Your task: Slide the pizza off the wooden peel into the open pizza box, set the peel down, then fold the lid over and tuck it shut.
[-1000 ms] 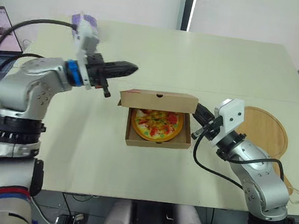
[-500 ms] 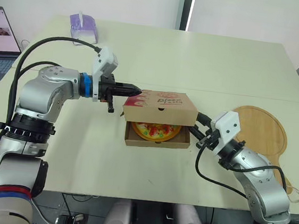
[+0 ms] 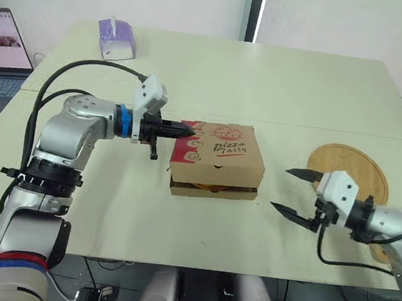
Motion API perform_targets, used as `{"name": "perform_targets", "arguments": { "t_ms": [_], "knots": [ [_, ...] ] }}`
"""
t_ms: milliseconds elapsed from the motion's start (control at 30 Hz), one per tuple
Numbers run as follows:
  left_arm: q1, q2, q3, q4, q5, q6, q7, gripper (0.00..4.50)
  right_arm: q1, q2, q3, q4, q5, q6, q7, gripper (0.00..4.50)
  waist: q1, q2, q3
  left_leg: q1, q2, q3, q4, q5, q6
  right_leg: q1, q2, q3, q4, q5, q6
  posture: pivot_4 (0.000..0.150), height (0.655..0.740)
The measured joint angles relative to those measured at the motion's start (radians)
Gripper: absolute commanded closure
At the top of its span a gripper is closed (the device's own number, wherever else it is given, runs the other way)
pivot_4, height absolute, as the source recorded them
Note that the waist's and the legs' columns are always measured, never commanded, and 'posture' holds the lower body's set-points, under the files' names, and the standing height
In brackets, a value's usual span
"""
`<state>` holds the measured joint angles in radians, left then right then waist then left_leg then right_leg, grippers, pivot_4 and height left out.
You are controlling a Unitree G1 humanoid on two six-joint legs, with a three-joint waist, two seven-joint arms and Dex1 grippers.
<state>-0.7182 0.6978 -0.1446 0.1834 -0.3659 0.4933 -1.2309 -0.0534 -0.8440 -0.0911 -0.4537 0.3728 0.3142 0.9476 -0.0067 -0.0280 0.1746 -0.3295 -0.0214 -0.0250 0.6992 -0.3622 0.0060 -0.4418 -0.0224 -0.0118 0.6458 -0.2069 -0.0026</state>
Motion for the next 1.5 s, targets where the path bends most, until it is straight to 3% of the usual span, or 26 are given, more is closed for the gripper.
{"name": "perform_targets", "arguments": {
  "t_ms": [500, 933, 1500],
  "knots": [
    [0.024, -0.002, -0.026, 0.016, 0.079, -0.051, -0.025, 4.5, -0.3, 0.044, 0.182, 0.039, -0.053, 0.001, 0.04, 0.07, 0.005, 0.0, 0.0, -0.001, 0.0, 0.0, 0.0, 0.0, 0.0, 0.0, -0.002, -0.001, 0.0, 0.0, 0.0, 0.15, 0.74],
    [0.031, -0.007, -0.028, 0.019, 0.105, -0.073, -0.025, 4.5, -0.314, 0.045, 0.281, 0.097, -0.165, -0.056, 0.092, 0.07, 0.006, 0.0, 0.0, -0.001, 0.0, 0.0, 0.0, 0.0, 0.0, -0.001, -0.002, -0.001, 0.0, 0.0, 0.0, 0.15, 0.74],
    [0.028, -0.016, -0.033, 0.029, 0.126, -0.097, -0.037, 4.5, -0.347, 0.125, 0.293, 0.206, -0.275, -0.15, 0.016, 0.07, 0.005, 0.0, 0.0, -0.001, 0.0, 0.0, 0.0, 0.001, -0.002, -0.001, -0.002, -0.001, 0.0, 0.0, 0.0, 0.15, 0.74]
  ]
}}
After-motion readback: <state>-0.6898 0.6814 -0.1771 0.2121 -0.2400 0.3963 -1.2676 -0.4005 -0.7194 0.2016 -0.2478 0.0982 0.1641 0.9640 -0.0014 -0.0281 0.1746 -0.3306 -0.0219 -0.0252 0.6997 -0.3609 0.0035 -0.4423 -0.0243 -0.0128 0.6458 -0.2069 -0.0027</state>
